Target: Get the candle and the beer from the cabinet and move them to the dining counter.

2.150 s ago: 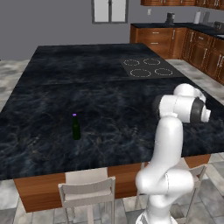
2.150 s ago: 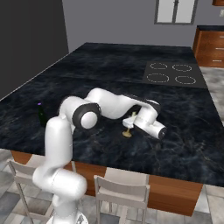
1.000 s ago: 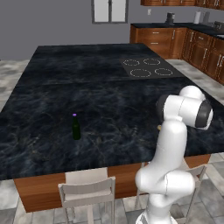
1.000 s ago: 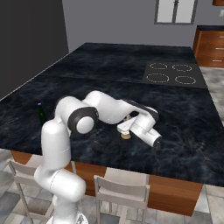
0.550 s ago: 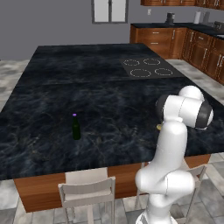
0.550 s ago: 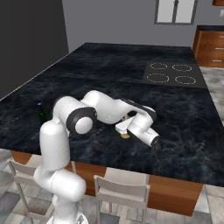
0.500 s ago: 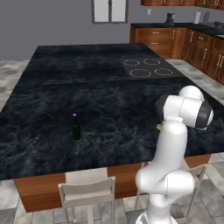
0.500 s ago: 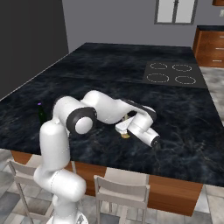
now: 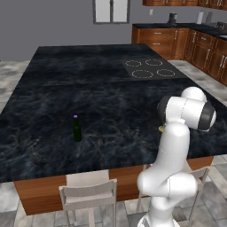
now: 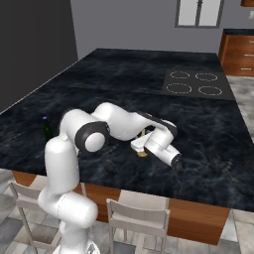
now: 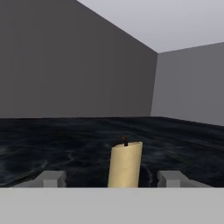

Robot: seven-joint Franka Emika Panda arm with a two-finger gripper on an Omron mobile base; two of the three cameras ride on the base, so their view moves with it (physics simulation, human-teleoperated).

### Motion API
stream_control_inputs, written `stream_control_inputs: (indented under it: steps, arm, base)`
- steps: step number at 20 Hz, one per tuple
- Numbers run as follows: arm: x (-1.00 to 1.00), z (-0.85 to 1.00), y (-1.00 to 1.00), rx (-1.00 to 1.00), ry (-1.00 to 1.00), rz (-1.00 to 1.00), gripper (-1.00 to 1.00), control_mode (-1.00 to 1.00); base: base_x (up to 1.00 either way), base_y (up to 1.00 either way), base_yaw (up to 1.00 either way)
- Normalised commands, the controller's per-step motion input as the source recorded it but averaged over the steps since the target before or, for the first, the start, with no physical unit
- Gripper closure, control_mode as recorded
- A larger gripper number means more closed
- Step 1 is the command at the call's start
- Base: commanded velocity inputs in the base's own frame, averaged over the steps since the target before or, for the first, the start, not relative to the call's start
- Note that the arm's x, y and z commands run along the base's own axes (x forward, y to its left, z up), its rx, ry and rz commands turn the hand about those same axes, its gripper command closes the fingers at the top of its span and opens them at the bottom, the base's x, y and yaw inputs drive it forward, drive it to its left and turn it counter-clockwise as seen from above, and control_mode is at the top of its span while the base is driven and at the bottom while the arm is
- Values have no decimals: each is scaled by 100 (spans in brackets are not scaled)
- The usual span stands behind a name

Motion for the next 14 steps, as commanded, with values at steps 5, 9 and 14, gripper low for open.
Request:
stream_control_inputs:
  steps: [5,9,14]
  arm:
    - [0,1,0,0,0,0,-100,-100]
    - [-1,29,0,0,0,0,-100,-100]
    - [-12,58,0,-3,-4,0,-100,-100]
  base:
    - [0,0,0]
    - [0,0,0]
    - [0,0,0]
